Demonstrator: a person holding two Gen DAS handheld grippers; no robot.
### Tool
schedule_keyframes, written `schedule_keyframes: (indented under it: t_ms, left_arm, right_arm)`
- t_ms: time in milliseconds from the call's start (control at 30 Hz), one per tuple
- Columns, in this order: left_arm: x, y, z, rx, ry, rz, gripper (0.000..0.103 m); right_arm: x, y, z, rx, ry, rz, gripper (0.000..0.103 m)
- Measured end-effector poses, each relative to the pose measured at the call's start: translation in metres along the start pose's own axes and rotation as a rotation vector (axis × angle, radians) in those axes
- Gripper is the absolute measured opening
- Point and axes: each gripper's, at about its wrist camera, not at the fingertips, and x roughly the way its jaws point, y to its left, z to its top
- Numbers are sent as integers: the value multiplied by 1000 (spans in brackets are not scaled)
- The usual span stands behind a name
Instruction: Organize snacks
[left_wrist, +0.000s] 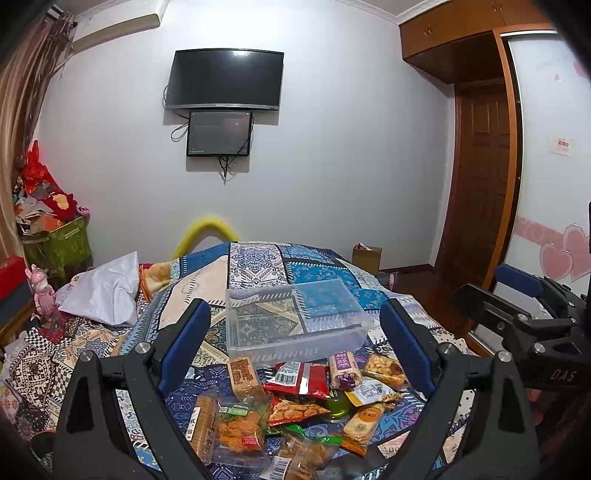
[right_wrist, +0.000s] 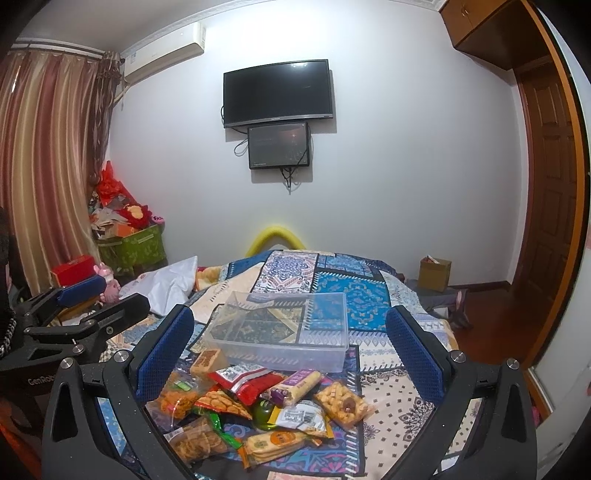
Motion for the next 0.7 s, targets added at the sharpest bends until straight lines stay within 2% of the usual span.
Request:
schedule_keyframes:
  t_ms: [700]
  left_arm:
    - [-5,-3,3,2,-12,-13,94]
  right_arm:
    - [-2,2,-2,3,-10,0,103]
